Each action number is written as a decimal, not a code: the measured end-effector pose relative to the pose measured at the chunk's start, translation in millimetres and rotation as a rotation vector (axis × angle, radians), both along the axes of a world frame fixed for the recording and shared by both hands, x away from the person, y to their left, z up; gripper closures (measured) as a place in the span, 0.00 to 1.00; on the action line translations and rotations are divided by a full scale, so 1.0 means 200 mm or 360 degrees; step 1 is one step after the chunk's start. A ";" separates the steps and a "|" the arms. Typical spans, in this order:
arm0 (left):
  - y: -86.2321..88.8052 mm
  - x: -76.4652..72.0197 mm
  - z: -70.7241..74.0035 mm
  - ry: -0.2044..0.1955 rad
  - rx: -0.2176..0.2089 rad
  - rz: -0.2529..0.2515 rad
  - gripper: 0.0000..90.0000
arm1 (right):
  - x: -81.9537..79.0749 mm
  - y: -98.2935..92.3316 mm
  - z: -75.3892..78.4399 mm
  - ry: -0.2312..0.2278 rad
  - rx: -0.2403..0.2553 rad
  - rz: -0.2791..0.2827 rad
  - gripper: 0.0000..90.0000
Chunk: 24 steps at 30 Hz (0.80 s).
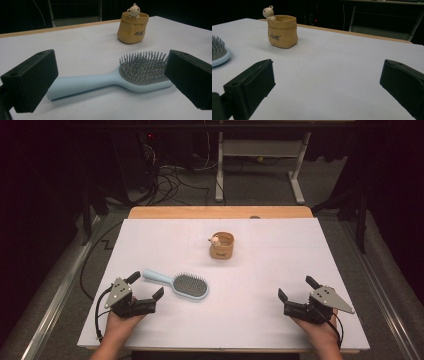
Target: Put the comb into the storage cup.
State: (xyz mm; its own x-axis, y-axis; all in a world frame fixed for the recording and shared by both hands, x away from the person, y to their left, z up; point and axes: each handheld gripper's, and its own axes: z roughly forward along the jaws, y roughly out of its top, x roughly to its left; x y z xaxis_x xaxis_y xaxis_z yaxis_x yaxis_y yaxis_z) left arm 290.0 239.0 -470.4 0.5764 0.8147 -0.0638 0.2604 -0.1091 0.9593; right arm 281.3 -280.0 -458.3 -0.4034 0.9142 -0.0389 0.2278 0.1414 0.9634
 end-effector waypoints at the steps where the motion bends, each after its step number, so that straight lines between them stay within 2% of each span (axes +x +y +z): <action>1: 0.00 0.00 0.00 -0.0001 0.0000 -0.0003 0.00 | 0.00 0.00 0.00 0.0002 -0.0002 0.0001 0.00; 5: 0.00 0.00 0.00 0.0024 -0.0007 -0.0007 0.00 | 0.00 0.01 0.00 0.0004 -0.0016 0.0010 0.00; 8: 0.00 0.00 0.00 0.0006 -0.0016 -0.0017 0.00 | 0.00 0.01 0.00 -0.0002 -0.0016 0.0009 0.00; 14: 0.00 -0.01 0.00 0.0024 -0.0014 -0.0024 0.00 | 0.00 0.01 0.00 0.0006 0.0001 0.0000 0.00; 18: 0.00 -0.01 0.00 0.0007 -0.0013 -0.0034 0.00 | 0.00 0.01 0.00 0.0001 0.0003 0.0001 0.00; 21: 0.00 -0.01 0.00 0.0022 -0.0002 -0.0031 0.00 | 0.00 0.01 0.00 0.0001 0.0002 0.0006 0.00; 24: 0.00 -0.01 0.00 0.0006 -0.0001 -0.0015 0.00 | 0.00 0.01 0.00 0.0001 0.0002 0.0009 0.00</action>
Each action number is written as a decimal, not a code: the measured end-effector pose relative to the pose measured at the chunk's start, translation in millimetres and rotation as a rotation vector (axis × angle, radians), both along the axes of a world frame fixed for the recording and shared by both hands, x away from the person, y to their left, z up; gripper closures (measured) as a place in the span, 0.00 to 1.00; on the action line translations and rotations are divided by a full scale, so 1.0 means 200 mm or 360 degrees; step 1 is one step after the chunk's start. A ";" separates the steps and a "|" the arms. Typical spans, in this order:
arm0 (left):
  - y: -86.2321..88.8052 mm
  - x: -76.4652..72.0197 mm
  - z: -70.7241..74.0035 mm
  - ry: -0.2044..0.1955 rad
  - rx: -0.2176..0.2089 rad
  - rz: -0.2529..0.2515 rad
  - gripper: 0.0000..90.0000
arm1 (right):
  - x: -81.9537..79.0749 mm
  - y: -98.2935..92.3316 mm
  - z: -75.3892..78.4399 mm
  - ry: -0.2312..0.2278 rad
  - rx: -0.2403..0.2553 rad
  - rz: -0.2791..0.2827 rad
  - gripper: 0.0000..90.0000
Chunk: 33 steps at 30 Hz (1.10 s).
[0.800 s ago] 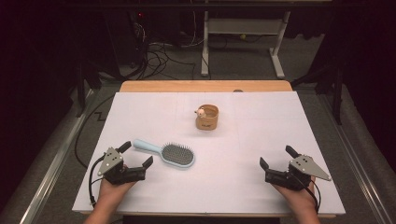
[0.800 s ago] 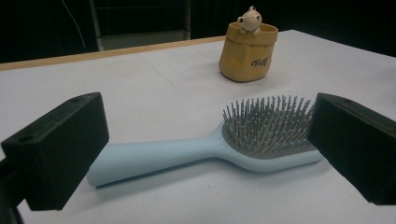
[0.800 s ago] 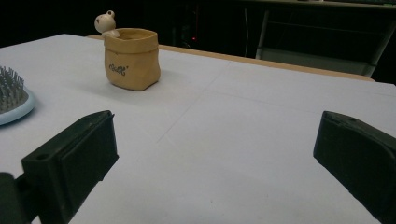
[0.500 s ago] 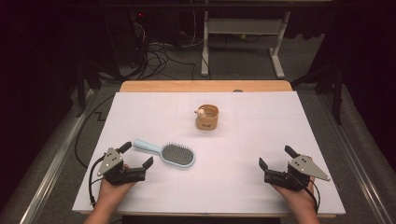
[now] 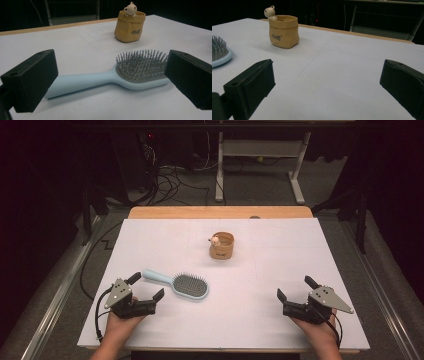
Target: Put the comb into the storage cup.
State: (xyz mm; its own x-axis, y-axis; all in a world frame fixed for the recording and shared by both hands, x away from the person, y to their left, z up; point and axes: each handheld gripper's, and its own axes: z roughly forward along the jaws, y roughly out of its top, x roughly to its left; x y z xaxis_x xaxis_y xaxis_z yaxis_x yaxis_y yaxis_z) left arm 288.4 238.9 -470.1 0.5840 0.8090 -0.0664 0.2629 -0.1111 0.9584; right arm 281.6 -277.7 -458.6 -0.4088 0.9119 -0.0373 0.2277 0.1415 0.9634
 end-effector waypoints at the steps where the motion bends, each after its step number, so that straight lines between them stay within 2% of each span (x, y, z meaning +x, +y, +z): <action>1: 0.00 0.00 0.00 -0.0005 -0.0001 0.0002 0.00 | 0.00 0.00 0.00 0.0003 0.0001 0.0000 0.00; 6: 0.00 0.00 0.00 0.0021 0.0009 -0.0016 0.00 | 0.00 0.00 0.00 0.0006 0.0011 0.0002 0.00; 10: 0.00 0.00 0.00 0.0017 0.0013 -0.0013 0.00 | 0.00 0.00 0.00 0.0004 0.0010 0.0002 0.00; 17: 0.01 0.00 0.01 0.0019 0.0029 0.0021 0.00 | 0.00 0.00 0.00 0.0002 0.0006 0.0001 0.00; 22: 0.01 0.00 0.01 0.0032 0.0033 0.0027 0.05 | 0.00 0.00 0.00 -0.0002 0.0001 0.0000 0.00; 27: 0.02 -0.01 0.02 0.0033 0.0038 0.0022 0.14 | 0.00 0.00 0.00 -0.0004 -0.0004 0.0005 0.00; 33: 0.02 -0.01 0.02 0.0055 0.0048 0.0027 0.17 | 0.00 0.01 0.00 -0.0004 -0.0005 0.0006 0.00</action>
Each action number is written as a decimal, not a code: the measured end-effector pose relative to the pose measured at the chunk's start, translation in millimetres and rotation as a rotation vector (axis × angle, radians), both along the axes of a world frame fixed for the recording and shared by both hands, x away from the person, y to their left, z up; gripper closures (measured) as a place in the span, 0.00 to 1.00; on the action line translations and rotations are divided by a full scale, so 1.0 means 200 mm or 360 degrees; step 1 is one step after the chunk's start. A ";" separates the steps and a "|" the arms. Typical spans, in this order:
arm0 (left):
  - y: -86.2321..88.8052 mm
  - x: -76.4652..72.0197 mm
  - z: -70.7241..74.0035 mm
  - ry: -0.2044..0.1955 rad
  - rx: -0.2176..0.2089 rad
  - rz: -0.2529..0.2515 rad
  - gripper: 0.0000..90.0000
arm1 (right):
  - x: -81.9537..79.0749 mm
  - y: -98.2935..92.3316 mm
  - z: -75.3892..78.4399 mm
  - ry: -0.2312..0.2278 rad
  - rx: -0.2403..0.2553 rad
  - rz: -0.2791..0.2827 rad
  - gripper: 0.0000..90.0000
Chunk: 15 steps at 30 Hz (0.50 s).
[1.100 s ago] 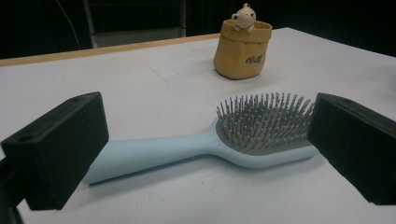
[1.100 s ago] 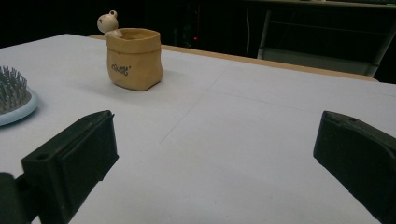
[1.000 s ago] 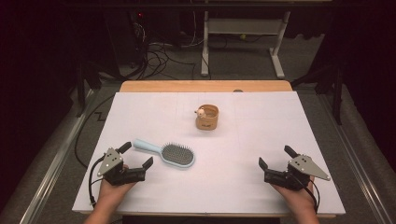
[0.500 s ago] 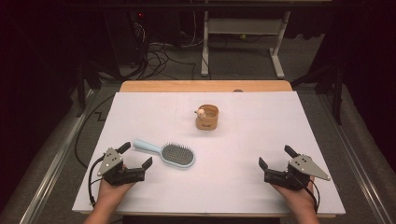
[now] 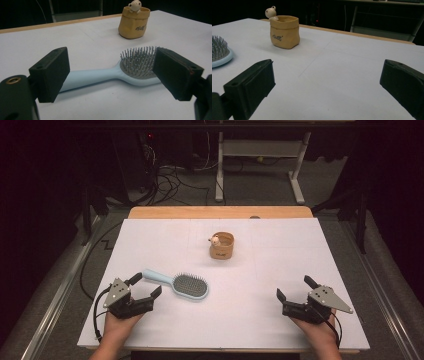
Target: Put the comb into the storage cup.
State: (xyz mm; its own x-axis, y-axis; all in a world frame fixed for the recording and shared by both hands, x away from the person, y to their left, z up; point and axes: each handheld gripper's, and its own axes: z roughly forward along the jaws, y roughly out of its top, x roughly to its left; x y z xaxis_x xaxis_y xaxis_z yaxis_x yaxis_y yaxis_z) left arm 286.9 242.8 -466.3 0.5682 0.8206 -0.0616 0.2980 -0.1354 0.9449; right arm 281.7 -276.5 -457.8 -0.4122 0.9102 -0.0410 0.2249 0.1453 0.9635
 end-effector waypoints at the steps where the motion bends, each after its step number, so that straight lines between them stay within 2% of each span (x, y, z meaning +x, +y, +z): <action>1: 0.00 0.00 0.00 0.0001 -0.0002 0.0001 0.17 | 0.00 0.00 0.00 0.0000 0.0001 0.0000 0.00; 6: 0.00 0.00 0.01 0.0015 0.0002 -0.0006 0.19 | 0.00 0.00 0.00 0.0002 0.0002 0.0001 0.00; 10: 0.00 0.00 0.01 0.0025 -0.0012 -0.0008 0.24 | 0.00 0.00 0.00 0.0002 0.0013 0.0000 0.00; 15: 0.00 0.00 0.01 0.0045 0.0000 -0.0011 0.34 | 0.00 0.00 0.01 -0.0013 0.0006 0.0004 0.00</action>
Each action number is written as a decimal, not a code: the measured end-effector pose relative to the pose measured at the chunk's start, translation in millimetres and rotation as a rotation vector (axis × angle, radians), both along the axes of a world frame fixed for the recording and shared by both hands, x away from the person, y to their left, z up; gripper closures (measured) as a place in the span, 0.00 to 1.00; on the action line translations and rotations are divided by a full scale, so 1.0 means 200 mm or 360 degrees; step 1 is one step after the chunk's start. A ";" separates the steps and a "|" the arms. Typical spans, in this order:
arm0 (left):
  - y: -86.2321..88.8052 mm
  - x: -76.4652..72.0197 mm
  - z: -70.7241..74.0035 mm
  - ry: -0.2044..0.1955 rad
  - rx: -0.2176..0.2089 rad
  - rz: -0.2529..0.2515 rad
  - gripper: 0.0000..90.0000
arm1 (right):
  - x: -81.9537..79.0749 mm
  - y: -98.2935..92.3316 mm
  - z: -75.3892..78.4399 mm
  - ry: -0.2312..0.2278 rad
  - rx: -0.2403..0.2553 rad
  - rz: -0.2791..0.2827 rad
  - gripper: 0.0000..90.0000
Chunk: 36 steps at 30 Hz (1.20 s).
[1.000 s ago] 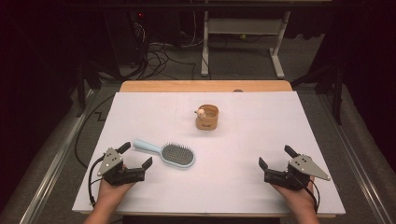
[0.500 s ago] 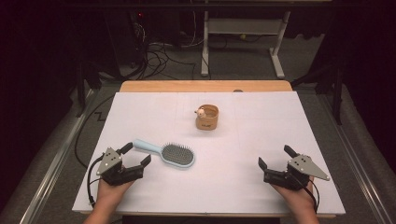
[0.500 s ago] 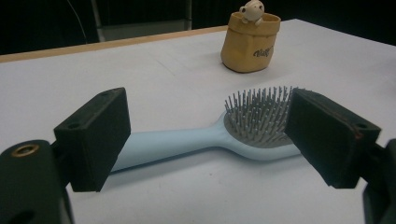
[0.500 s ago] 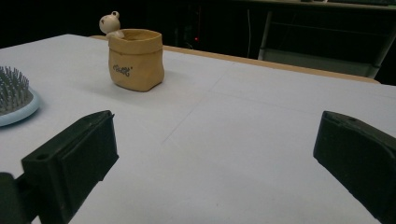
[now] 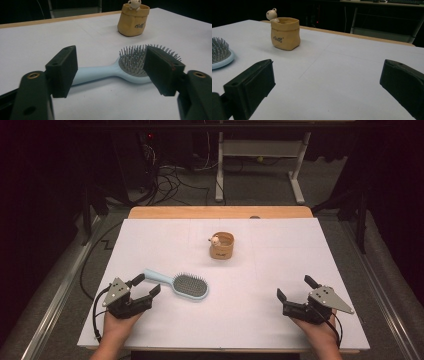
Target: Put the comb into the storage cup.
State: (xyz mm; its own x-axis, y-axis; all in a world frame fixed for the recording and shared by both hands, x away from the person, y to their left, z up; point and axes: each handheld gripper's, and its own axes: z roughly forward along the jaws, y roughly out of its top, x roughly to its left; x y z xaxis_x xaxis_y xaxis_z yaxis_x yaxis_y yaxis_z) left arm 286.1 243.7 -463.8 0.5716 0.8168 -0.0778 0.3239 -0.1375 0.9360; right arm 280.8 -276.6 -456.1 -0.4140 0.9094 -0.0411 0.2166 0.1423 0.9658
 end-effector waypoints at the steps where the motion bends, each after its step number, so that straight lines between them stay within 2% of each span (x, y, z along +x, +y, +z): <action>1: 0.00 0.00 0.00 0.0008 0.0004 -0.0001 0.36 | 0.00 0.00 0.00 0.0003 0.0001 0.0001 0.00; 6: 0.01 0.00 0.00 0.0044 -0.0008 -0.0016 0.44 | 0.00 0.00 0.00 0.0004 -0.0003 0.0005 0.00; 10: 0.01 0.00 0.00 0.0063 0.0002 -0.0035 0.56 | 0.00 0.00 0.00 0.0001 -0.0005 0.0003 0.00; 13: 0.01 0.00 0.00 0.0049 0.0015 -0.0023 0.62 | 0.00 0.00 0.00 0.0000 0.0002 -0.0001 0.00; 14: 0.01 0.00 0.00 0.0050 0.0014 -0.0031 0.71 | 0.00 0.00 0.00 -0.0001 0.0000 0.0002 0.00; 16: 0.00 0.00 0.01 0.0072 0.0032 -0.0035 0.74 | 0.00 0.00 0.00 0.0000 -0.0003 0.0003 0.00; 20: 0.00 0.03 0.03 0.0114 0.0023 -0.0037 0.91 | 0.00 0.00 0.00 0.0002 0.0004 -0.0004 0.00; 22: 0.00 0.06 0.04 0.0146 0.0020 -0.0001 1.00 | 0.00 0.00 0.00 0.0005 0.0006 -0.0005 0.00; 26: -0.02 0.14 0.08 0.0184 0.0119 0.0060 1.00 | 0.01 0.00 -0.01 0.0010 0.0004 0.0003 0.00; 29: -0.04 0.24 0.09 0.0240 0.0156 0.0104 1.00 | 0.01 0.00 -0.01 0.0012 0.0011 0.0003 0.00; 31: -0.05 0.31 0.09 0.0275 0.0222 0.0128 1.00 | 0.01 0.00 -0.01 0.0011 0.0011 0.0004 0.00; 32: -0.06 0.33 0.09 0.0299 0.0233 0.0132 1.00 | 0.01 0.00 -0.01 0.0010 0.0012 0.0008 0.00; 33: -0.06 0.36 0.08 0.0335 0.0261 0.0133 1.00 | 0.01 0.00 0.00 0.0008 0.0009 0.0009 0.00; 36: -0.08 0.43 0.04 0.0392 0.0389 0.0166 1.00 | 0.01 0.00 0.00 0.0010 0.0006 0.0007 0.00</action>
State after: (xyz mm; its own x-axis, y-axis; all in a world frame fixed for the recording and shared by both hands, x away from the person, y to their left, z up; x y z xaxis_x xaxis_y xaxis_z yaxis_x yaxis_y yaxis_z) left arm 372.8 227.8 -454.9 0.4729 0.8811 0.0018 0.5597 -0.3020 0.7717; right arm 282.3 -276.1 -456.7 -0.4183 0.9076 -0.0355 0.2218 0.1399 0.9650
